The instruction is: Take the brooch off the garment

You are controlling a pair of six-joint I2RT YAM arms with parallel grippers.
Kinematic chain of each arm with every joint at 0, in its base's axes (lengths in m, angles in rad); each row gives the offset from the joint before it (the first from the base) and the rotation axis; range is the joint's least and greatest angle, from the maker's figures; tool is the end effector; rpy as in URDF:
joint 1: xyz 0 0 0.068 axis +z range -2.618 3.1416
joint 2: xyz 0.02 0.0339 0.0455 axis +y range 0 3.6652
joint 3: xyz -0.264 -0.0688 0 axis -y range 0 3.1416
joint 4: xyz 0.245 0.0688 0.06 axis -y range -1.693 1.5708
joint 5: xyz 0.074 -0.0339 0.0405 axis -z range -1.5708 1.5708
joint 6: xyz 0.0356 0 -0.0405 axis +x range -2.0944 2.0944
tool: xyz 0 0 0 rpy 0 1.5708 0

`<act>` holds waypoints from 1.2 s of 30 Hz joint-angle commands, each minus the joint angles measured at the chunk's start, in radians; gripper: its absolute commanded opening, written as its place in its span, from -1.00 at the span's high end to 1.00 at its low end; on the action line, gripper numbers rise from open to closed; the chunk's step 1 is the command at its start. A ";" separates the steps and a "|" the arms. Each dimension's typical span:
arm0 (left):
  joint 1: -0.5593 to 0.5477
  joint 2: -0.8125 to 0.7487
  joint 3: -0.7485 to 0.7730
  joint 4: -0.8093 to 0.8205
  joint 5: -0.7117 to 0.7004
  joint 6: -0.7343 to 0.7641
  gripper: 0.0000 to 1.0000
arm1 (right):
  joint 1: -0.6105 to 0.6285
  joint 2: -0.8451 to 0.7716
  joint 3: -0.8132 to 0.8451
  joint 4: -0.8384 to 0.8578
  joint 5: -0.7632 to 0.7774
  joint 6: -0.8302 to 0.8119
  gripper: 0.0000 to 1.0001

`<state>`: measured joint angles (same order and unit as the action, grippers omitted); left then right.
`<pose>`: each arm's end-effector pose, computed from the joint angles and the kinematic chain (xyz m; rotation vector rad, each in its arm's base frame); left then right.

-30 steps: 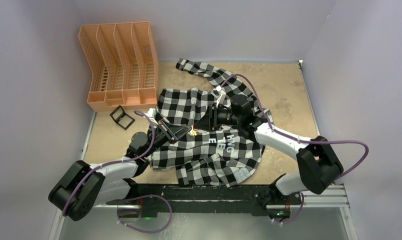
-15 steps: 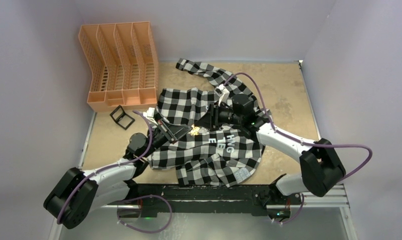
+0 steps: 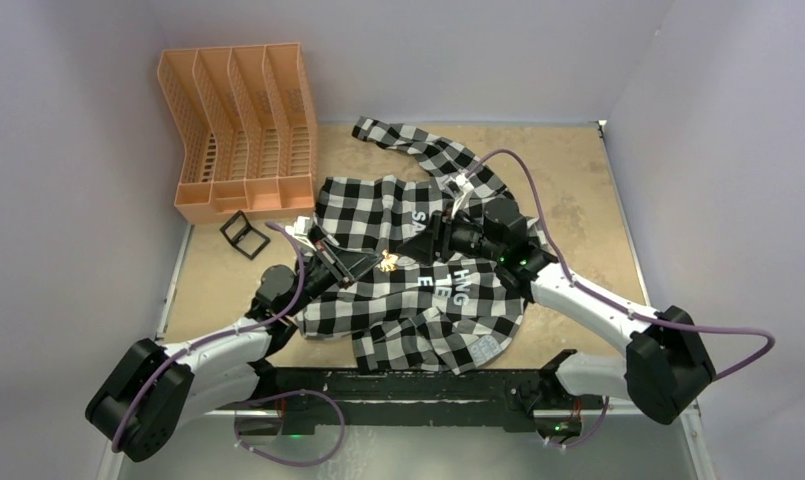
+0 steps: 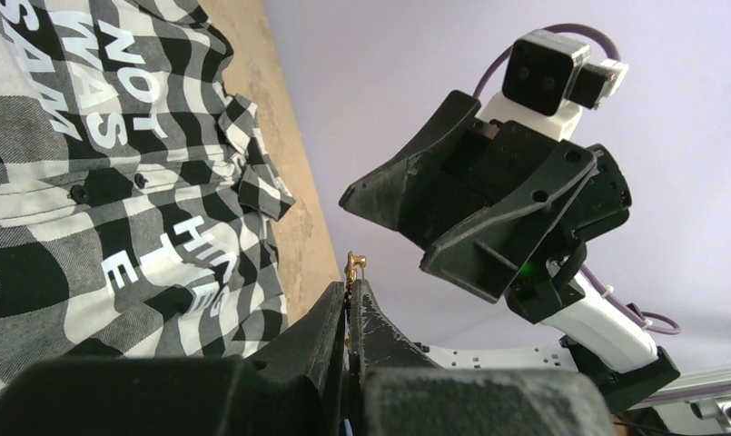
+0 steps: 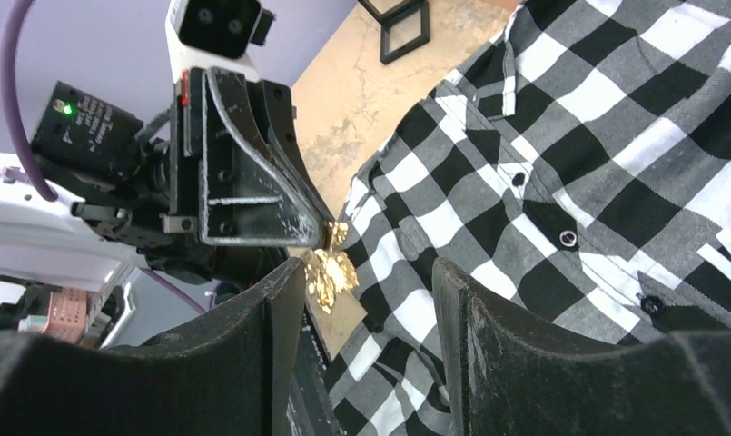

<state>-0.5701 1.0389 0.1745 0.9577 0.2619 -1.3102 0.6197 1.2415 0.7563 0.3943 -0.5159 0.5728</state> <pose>0.1623 -0.1150 0.2037 -0.3902 1.6935 -1.6588 0.2209 0.1792 0.2926 -0.4700 1.7681 1.3002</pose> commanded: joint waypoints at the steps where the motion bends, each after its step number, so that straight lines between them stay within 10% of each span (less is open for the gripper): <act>1: -0.002 -0.026 0.022 0.015 -0.017 0.040 1.00 | -0.010 -0.024 -0.065 0.133 -0.025 0.027 -0.14; 19: -0.002 0.075 0.082 0.148 0.070 0.006 1.00 | -0.046 0.114 -0.187 0.615 -0.248 0.289 0.25; 36: -0.002 0.104 0.086 0.181 0.114 0.004 1.00 | -0.070 0.108 -0.203 0.657 -0.262 0.318 0.48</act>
<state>-0.5705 1.1446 0.2283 1.0840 0.3595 -1.3079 0.5602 1.3735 0.5621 0.9939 -0.7528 0.8791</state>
